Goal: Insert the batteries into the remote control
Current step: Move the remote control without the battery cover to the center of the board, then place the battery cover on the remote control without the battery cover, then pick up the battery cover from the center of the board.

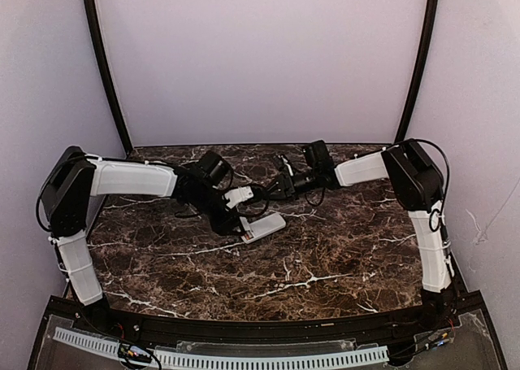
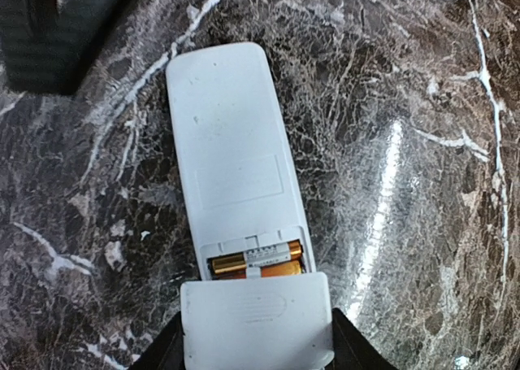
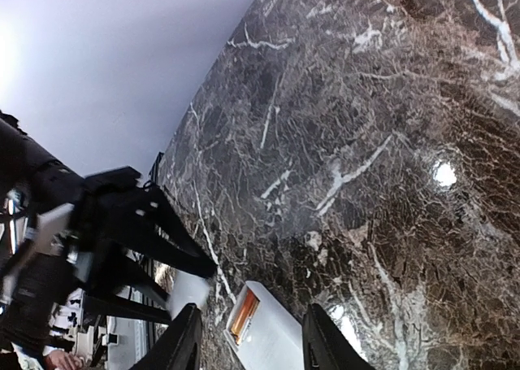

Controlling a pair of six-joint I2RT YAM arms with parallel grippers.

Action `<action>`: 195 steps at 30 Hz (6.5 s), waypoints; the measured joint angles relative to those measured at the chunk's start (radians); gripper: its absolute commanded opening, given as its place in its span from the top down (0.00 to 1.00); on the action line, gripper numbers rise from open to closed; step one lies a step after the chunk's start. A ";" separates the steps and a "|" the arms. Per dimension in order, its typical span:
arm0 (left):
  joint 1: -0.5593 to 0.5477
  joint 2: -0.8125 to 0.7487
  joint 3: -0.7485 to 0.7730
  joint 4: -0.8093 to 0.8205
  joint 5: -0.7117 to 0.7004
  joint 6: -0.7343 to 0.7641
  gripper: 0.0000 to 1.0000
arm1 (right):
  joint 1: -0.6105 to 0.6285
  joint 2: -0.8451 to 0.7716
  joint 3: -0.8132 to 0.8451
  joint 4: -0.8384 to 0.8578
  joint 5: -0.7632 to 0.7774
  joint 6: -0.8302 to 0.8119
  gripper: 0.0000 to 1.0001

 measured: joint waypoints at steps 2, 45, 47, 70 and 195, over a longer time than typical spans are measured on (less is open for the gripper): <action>0.005 -0.047 -0.025 0.017 0.006 -0.006 0.61 | 0.006 0.042 0.062 -0.071 0.003 -0.042 0.54; 0.050 -0.364 -0.272 0.202 0.002 -0.035 0.63 | 0.200 0.119 0.216 -0.767 0.043 -0.830 0.62; 0.048 -0.373 -0.282 0.179 0.027 -0.010 0.62 | 0.207 0.106 0.191 -0.776 0.036 -0.853 0.62; -0.121 -0.167 -0.096 -0.196 0.021 0.129 0.56 | 0.077 -0.098 -0.093 -0.528 0.067 -0.521 0.62; -0.100 -0.407 -0.708 0.635 0.050 0.002 0.06 | 0.023 -0.220 -0.302 -0.257 -0.045 -0.288 0.63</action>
